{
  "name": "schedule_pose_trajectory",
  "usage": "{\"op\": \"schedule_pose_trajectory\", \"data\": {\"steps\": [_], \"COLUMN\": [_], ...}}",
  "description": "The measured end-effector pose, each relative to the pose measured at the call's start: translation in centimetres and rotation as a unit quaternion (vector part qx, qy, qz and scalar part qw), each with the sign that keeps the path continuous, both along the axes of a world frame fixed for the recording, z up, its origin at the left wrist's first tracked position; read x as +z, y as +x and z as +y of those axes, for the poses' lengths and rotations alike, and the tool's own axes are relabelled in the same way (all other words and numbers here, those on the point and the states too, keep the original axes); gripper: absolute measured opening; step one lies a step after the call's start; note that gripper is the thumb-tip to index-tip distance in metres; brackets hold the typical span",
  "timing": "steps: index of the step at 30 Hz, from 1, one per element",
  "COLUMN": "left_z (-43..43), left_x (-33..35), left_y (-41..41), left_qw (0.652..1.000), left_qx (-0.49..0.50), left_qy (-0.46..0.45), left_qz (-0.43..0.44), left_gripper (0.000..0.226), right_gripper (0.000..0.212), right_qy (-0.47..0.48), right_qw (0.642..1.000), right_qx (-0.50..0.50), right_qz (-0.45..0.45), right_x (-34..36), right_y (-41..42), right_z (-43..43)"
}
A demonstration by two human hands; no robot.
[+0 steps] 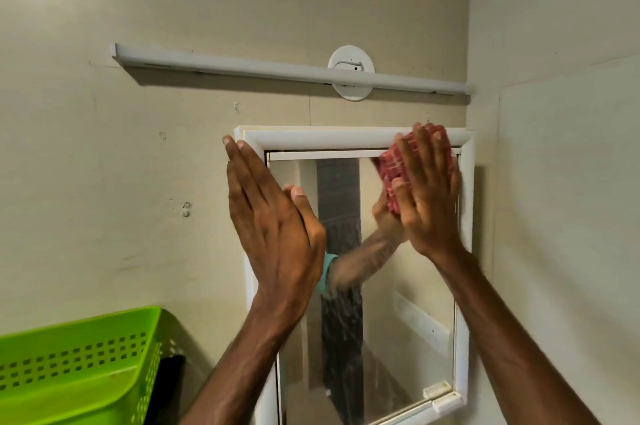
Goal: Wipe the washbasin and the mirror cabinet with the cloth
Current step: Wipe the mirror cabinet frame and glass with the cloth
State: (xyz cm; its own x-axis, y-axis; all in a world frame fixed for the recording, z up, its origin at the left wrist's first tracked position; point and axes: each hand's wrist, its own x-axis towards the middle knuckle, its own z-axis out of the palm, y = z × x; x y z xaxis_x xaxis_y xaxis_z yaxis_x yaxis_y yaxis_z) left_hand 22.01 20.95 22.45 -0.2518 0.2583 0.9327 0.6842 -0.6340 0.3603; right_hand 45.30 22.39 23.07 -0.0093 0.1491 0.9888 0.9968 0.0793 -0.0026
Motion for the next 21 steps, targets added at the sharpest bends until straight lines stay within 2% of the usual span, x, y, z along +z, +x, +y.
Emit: {"op": "schedule_pose_trajectory", "data": {"steps": [5, 9, 15, 21], "left_z": [0.1, 0.2, 0.2, 0.3], "left_x": [-0.1, -0.2, -0.2, -0.4], "left_y": [0.1, 0.1, 0.0, 0.3], "left_qw": [1.000, 0.999, 0.999, 0.998], "left_qx": [0.024, 0.031, 0.042, 0.068], "left_qy": [-0.002, 0.002, 0.003, 0.000], "left_qz": [0.007, 0.009, 0.016, 0.017], "left_gripper": [0.081, 0.079, 0.078, 0.079], "right_gripper": [0.062, 0.069, 0.066, 0.064], "right_qy": [0.016, 0.062, 0.040, 0.092], "right_qw": [0.992, 0.972, 0.986, 0.976], "right_qx": [-0.019, -0.004, -0.009, -0.012], "right_qz": [0.124, 0.227, 0.159, 0.197], "right_x": [0.0, -0.9, -0.6, -0.1], "right_y": [4.5, 1.1, 2.5, 0.9], "right_z": [-0.5, -0.7, 0.2, -0.3]}}
